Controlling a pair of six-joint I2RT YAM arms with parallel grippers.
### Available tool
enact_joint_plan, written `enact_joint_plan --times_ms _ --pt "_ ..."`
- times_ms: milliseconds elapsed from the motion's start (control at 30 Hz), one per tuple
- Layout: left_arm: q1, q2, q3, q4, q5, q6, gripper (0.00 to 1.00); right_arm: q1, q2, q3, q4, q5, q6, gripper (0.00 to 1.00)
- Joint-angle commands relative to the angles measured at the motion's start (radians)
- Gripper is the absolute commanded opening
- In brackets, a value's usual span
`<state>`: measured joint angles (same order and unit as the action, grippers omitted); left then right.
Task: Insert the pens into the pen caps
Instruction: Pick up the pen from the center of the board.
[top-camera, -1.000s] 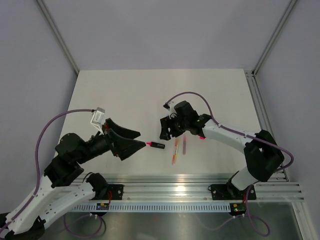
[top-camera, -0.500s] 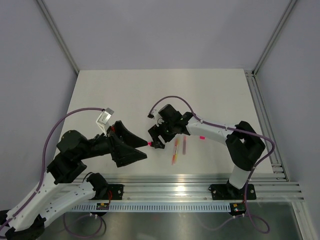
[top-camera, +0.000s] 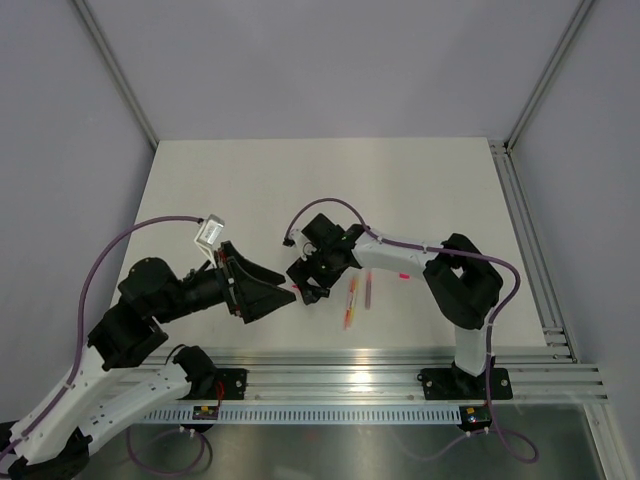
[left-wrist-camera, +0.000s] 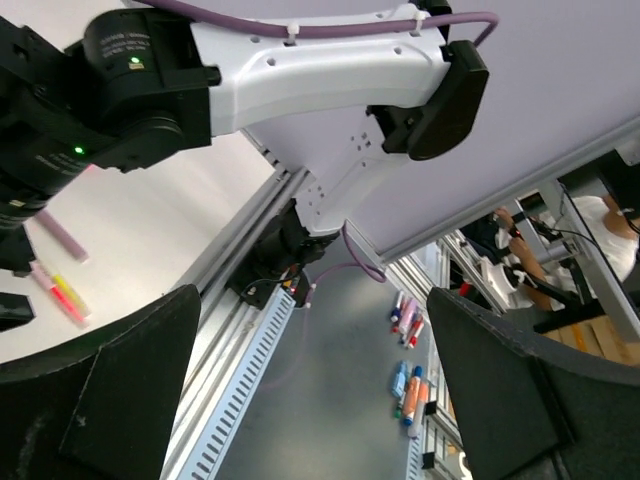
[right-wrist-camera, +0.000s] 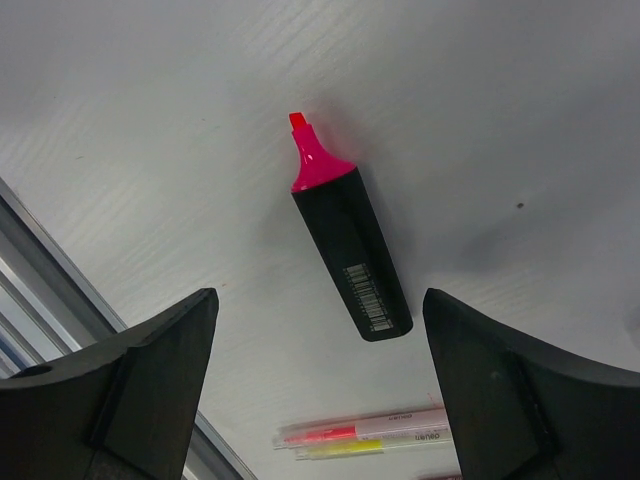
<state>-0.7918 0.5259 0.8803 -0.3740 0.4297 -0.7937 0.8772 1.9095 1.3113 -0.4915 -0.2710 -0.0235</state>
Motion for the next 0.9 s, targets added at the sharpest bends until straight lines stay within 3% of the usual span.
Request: enact_joint_plan --times_ms 0,367,600,667,867 --pt "0.002 -0.001 0.069 -0.031 -0.111 0.034 0.99 0.023 0.020 0.051 -0.036 0.013 -0.033 0.91" --pt "0.003 -0.044 0.051 -0.065 -0.201 0.076 0.99 0.052 0.085 0.112 -0.073 0.047 -0.024 0.91" --pt "0.003 -0.067 0.026 -0.103 -0.269 0.085 0.99 0.065 0.109 0.131 -0.088 0.064 -0.026 0.83" --pt "0.002 -0.060 0.040 -0.127 -0.301 0.082 0.99 0.069 0.112 0.134 -0.091 0.067 -0.026 0.80" --pt "0.003 0.017 0.117 -0.229 -0.376 0.053 0.99 0.075 0.143 0.155 -0.081 0.111 -0.013 0.82"
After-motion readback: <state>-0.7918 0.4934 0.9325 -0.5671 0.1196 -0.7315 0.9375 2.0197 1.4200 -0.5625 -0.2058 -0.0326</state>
